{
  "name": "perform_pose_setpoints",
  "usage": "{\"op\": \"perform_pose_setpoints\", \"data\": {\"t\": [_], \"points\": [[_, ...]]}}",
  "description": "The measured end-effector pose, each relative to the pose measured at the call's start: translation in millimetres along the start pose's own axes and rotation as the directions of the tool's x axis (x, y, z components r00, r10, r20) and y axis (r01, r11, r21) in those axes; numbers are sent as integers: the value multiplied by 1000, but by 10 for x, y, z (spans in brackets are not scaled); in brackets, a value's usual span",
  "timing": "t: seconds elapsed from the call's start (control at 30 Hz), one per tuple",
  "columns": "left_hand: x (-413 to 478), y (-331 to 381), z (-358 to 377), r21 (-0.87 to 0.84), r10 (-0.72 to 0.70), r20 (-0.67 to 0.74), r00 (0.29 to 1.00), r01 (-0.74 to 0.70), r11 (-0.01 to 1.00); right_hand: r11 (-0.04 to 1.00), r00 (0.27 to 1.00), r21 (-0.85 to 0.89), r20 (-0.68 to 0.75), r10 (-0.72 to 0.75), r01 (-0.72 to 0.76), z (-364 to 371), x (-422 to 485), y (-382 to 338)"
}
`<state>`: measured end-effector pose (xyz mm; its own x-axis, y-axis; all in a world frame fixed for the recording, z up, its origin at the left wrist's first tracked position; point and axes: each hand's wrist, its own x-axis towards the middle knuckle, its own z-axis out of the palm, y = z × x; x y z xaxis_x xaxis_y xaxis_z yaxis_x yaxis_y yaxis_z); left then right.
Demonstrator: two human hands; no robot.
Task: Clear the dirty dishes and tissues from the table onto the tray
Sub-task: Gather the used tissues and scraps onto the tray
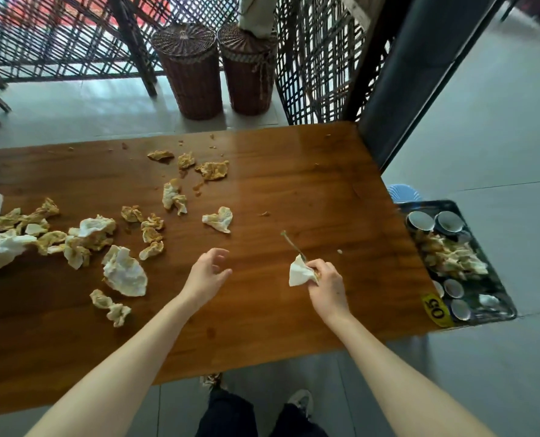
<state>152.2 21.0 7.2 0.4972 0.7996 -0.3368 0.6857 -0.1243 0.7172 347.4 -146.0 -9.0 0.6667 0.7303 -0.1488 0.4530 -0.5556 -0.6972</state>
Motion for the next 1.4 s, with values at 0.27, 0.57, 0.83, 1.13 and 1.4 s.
{"op": "perform_pose_setpoints", "data": {"t": [0.27,0.57,0.83,1.13,1.4], "points": [[350,115,-33,155,15,-56,998,-6,988,1000,1000,10,28,2,-3,-46,175,39],[1113,-26,-66,434,18,-51,999,6,901,1000,992,7,126,-19,18,205,758,-371],[1563,-241,26,544,134,77,988,-154,825,996,994,22,68,81,-83,407,1073,-446],[1800,-421,-487,341,258,-208,944,-177,923,995,985,61,160,71,-82,949,1292,-839],[2238,-522,-982,398,-186,-29,982,182,899,997,981,74,193,-4,-10,1189,1578,-1268]]}}
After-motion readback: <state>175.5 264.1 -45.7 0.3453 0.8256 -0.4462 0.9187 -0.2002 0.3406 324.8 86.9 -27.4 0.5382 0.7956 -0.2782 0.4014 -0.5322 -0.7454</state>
